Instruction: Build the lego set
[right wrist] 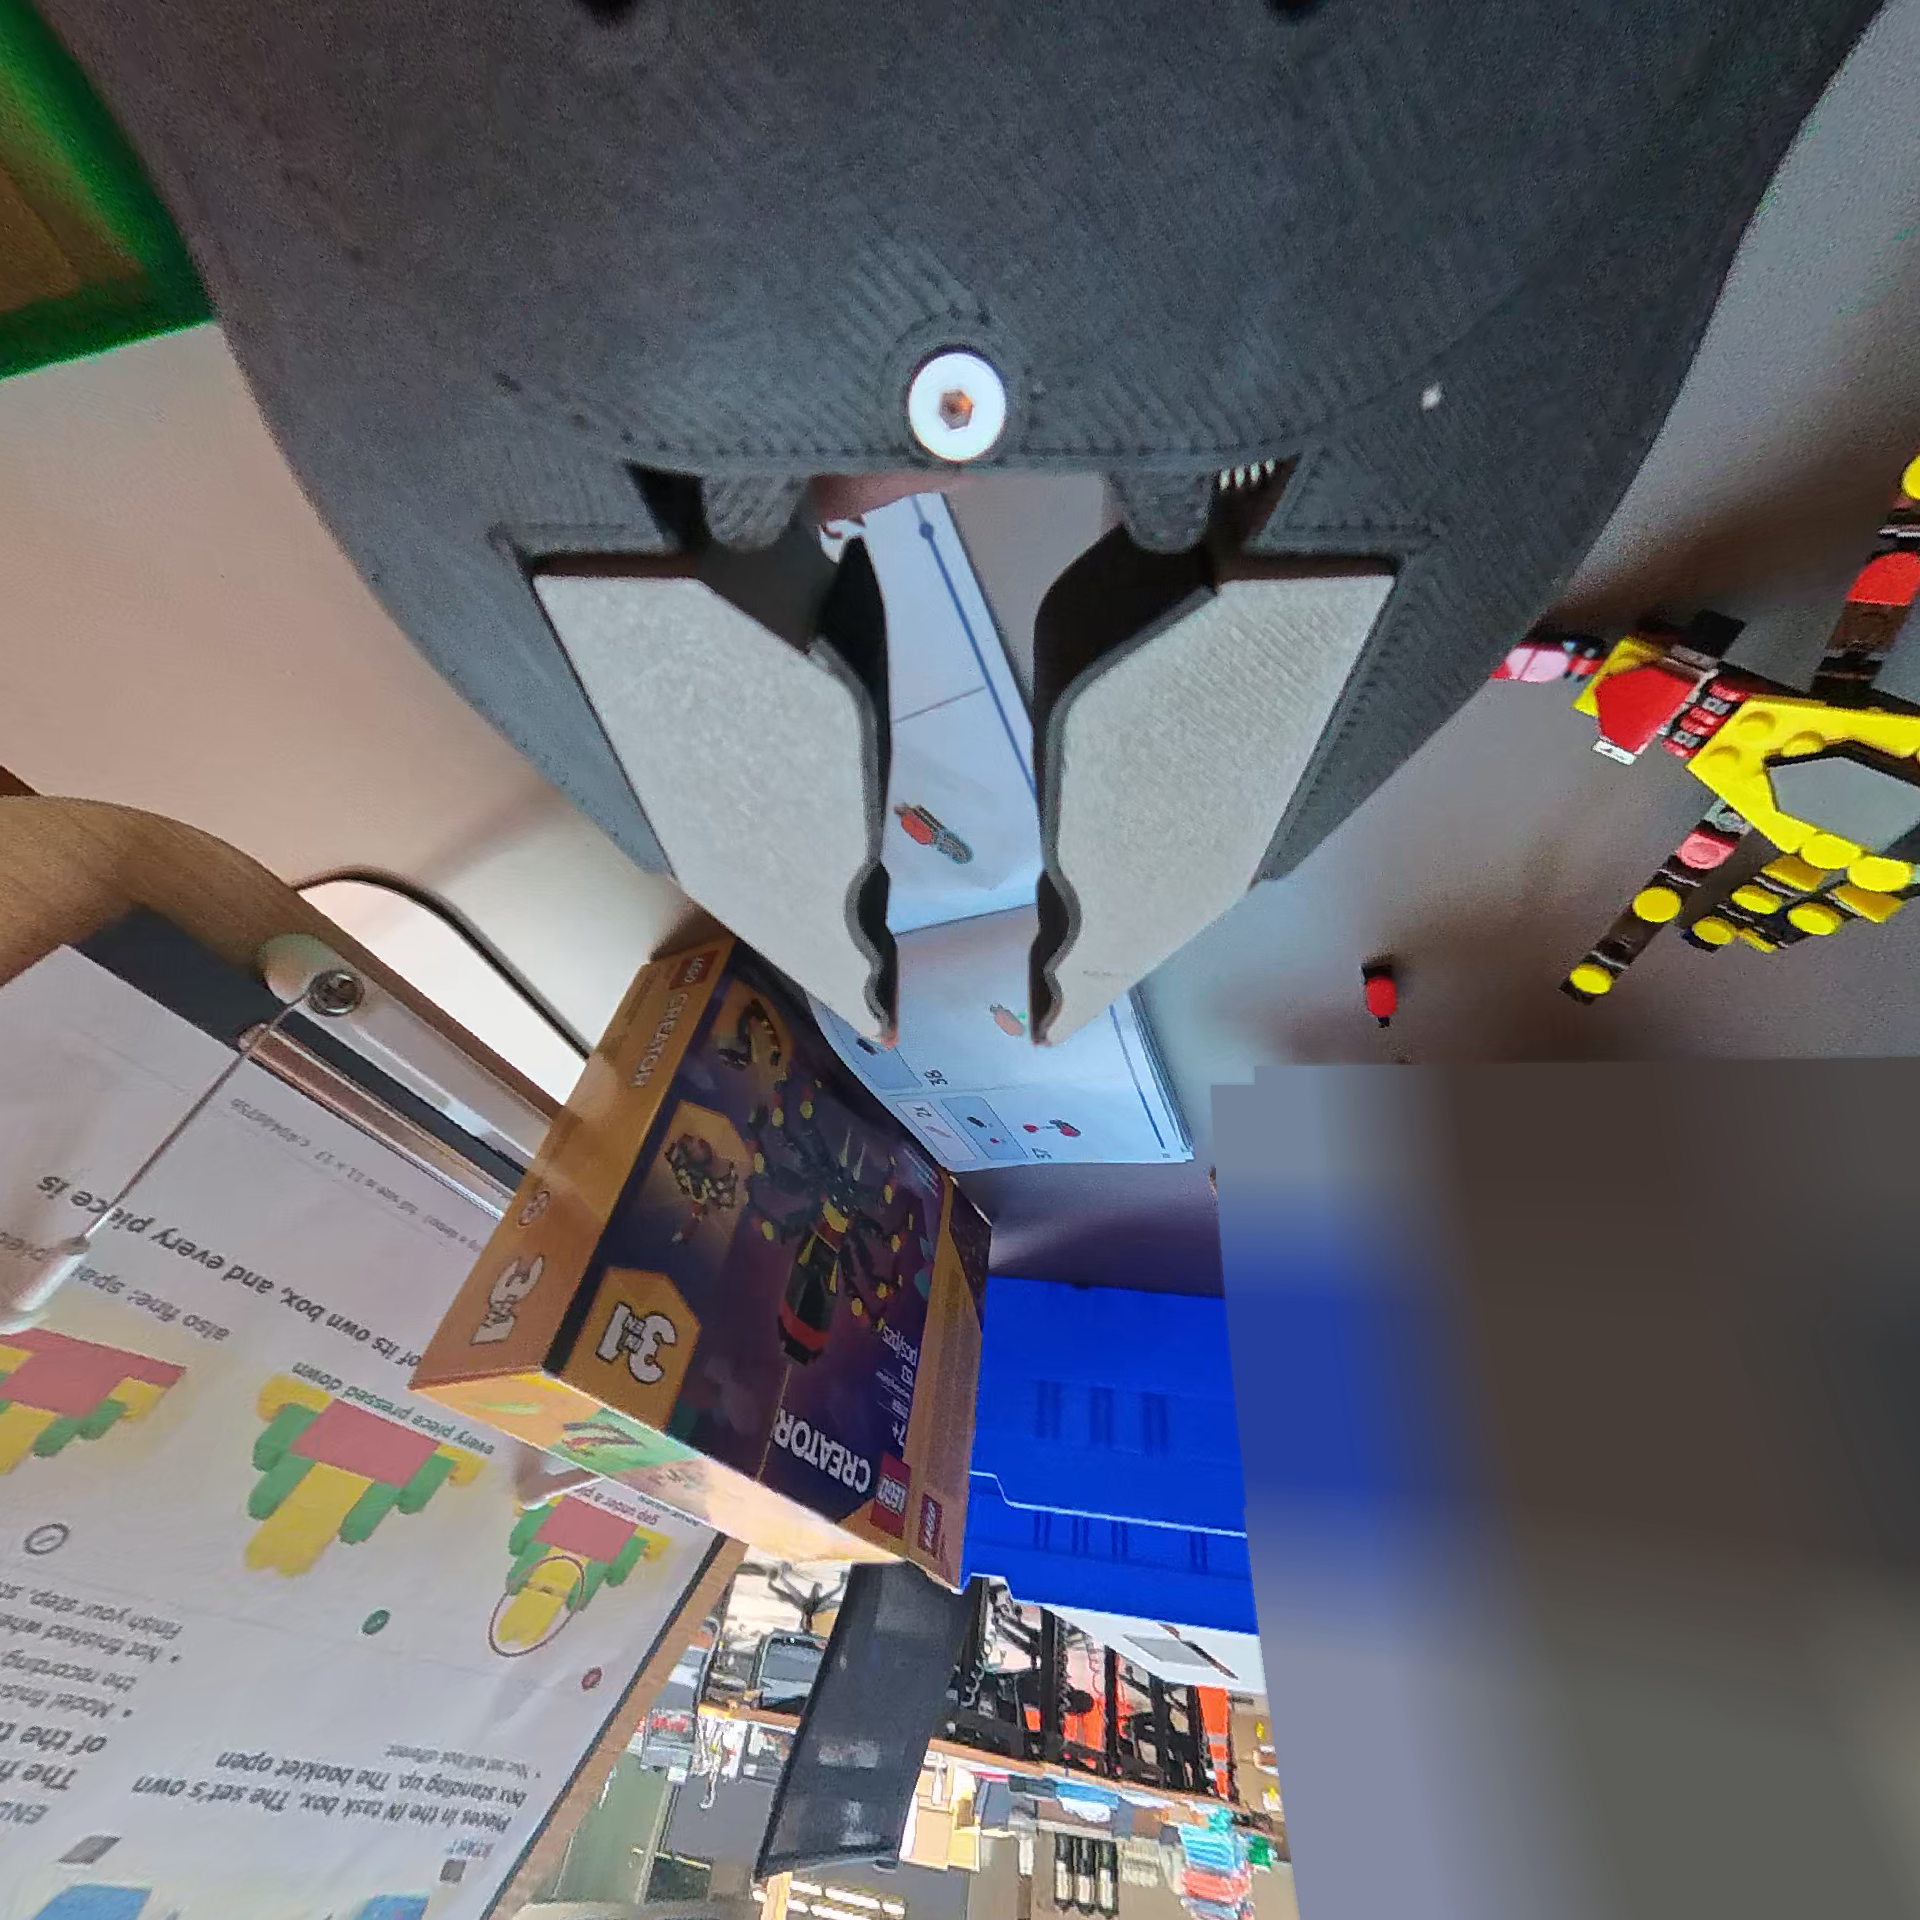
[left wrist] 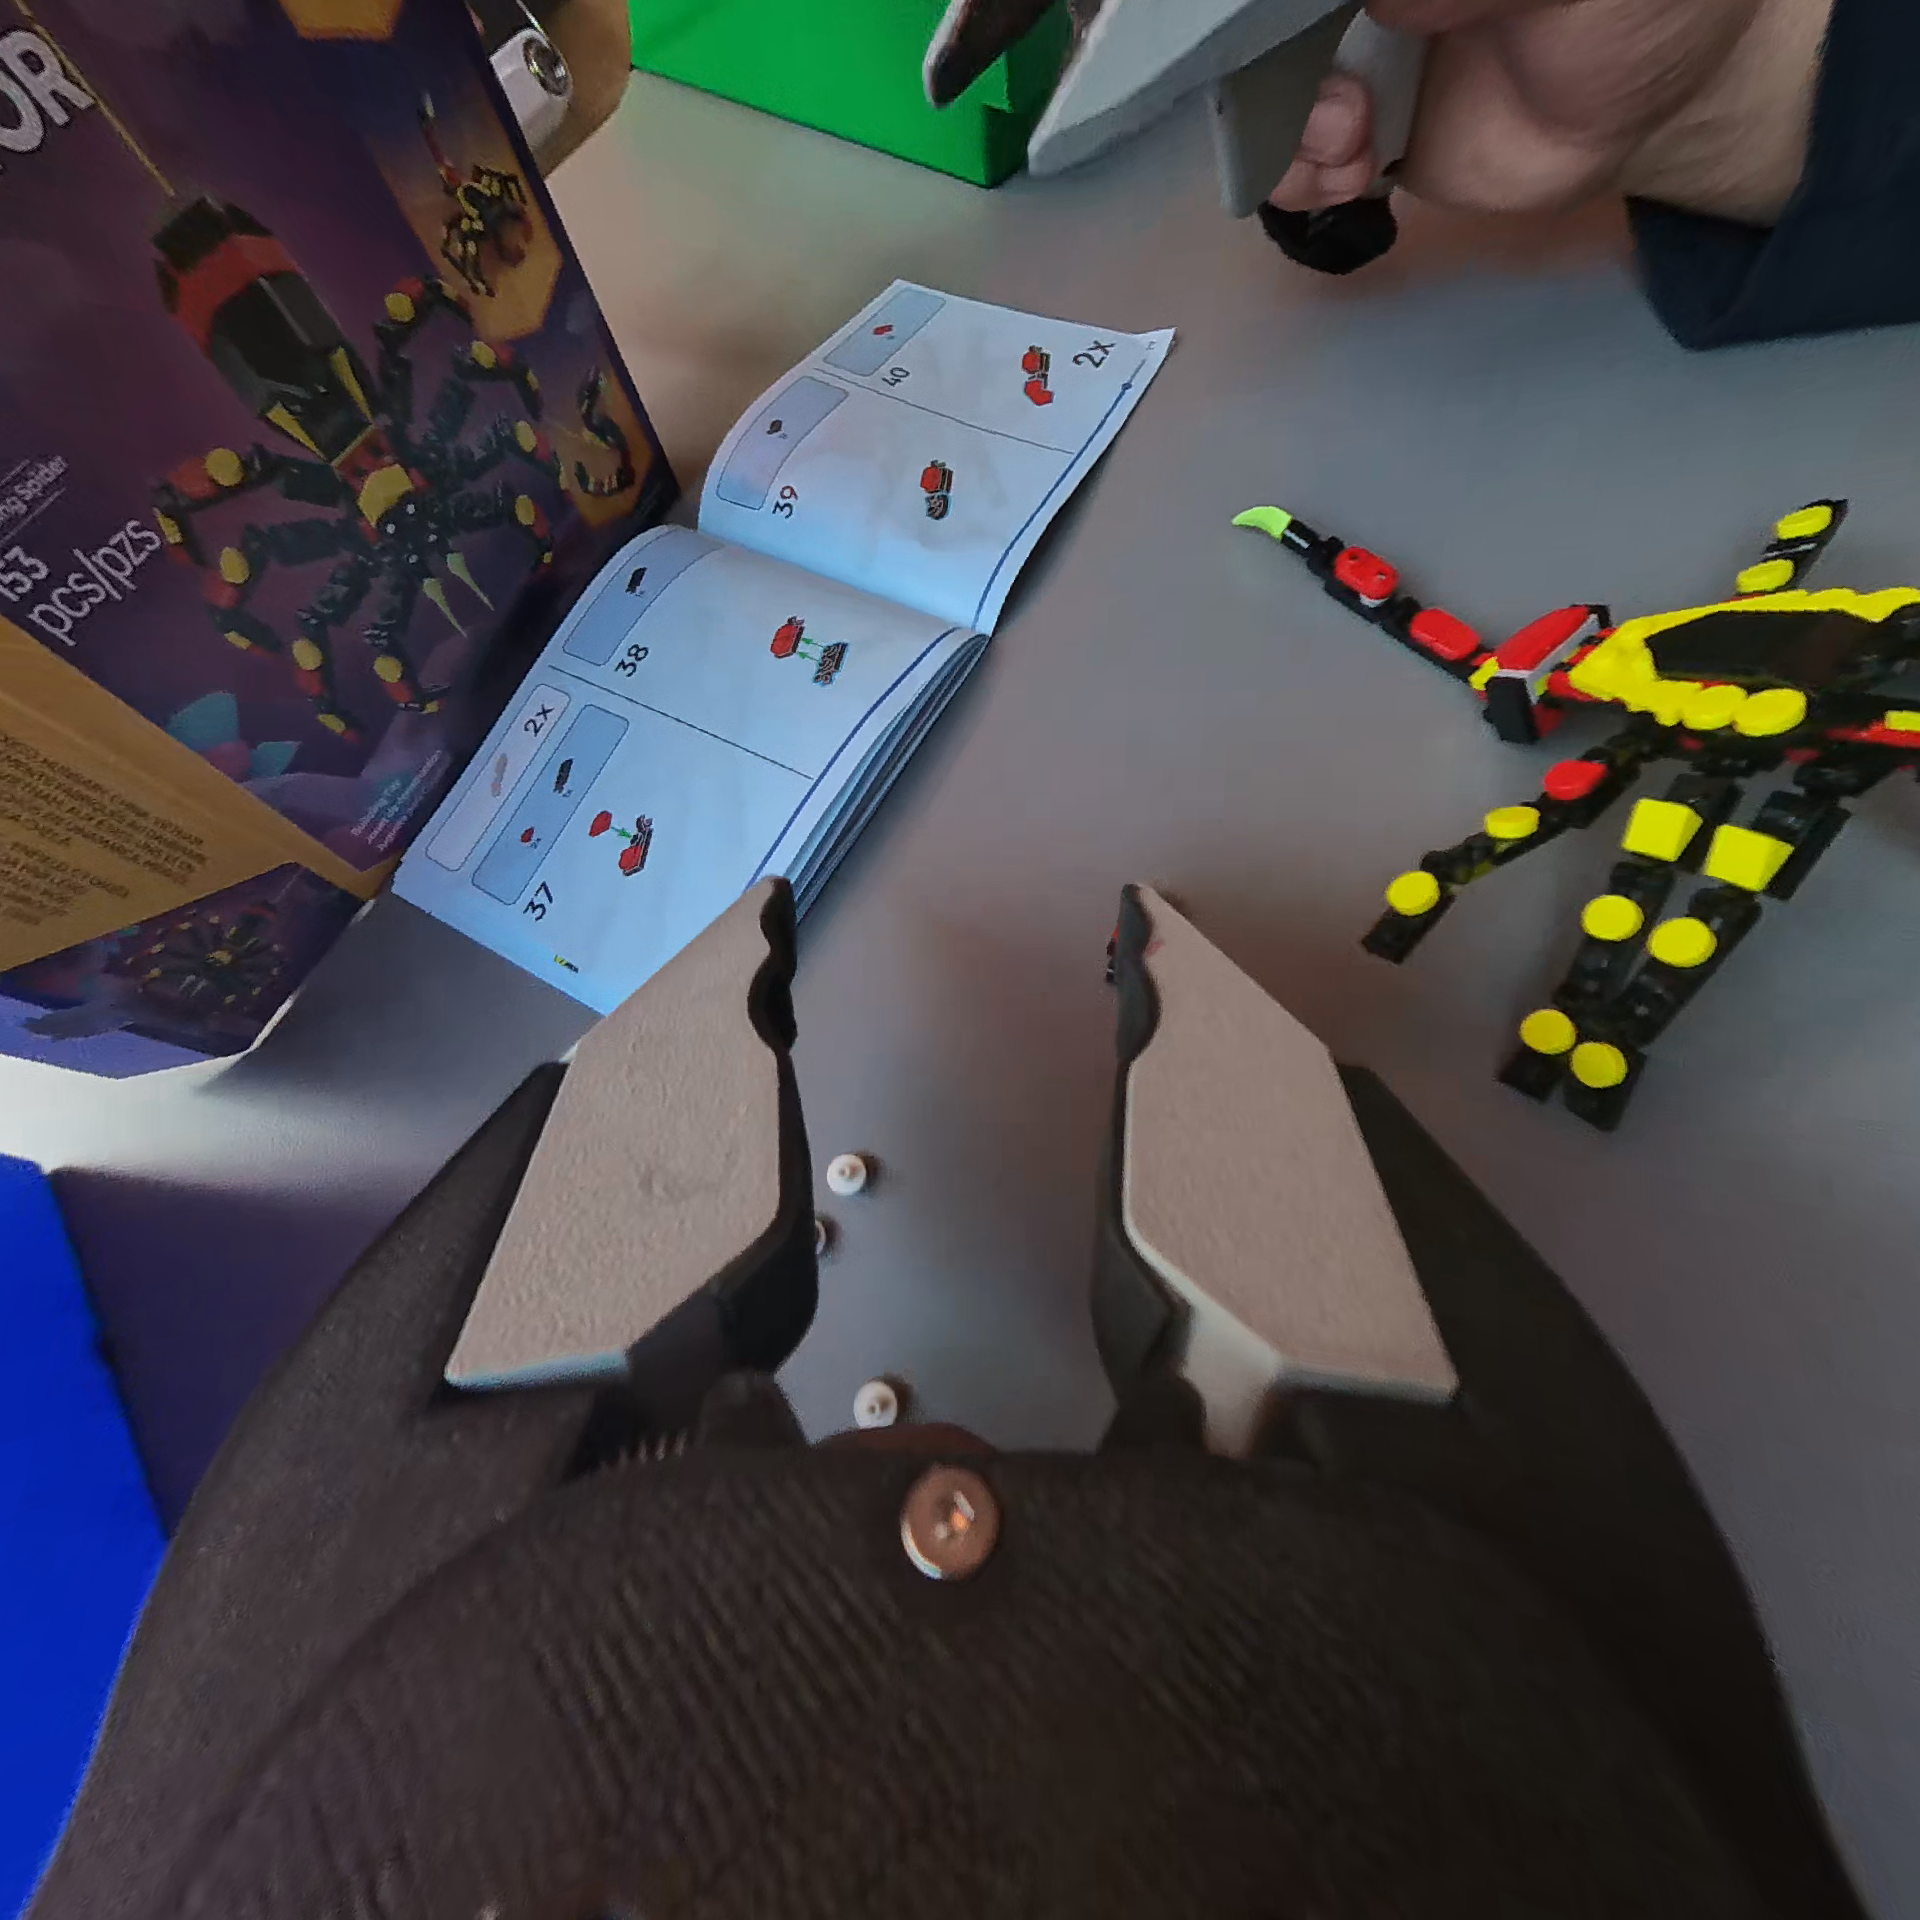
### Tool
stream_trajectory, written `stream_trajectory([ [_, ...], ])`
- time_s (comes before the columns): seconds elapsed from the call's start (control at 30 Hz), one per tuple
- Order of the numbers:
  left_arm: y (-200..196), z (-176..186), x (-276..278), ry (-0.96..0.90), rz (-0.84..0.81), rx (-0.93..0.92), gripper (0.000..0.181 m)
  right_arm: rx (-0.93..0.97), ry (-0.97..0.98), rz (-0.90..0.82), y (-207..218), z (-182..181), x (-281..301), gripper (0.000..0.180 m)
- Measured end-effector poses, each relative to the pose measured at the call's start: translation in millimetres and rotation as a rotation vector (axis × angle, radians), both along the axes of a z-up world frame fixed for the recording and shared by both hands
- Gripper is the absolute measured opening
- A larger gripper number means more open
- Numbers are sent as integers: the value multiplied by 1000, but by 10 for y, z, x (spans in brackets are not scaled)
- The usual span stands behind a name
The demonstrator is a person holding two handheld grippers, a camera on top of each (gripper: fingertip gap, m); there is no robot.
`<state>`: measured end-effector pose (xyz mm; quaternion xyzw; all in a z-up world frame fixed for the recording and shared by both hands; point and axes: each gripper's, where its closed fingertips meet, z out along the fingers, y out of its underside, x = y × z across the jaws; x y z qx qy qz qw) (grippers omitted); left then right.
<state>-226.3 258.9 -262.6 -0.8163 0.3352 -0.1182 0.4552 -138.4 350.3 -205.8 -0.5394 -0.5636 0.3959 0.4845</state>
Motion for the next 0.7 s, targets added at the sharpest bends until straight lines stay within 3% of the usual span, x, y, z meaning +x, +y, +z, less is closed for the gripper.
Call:
stream_trajectory([
  [0.2, 2, 110, -32, 44, 1, 68, 56, -32, -62, 12, 37, -196, -44, 31],
  [0.47, 16, 105, -62, 96, 12, 101, 54, 32, -3, -57, 165, -87, 16, 32],
  [0.7, 109, 486, -234, -7, 121, 236, 49, 54, 18, -85, 219, -68, 22, 33],
])
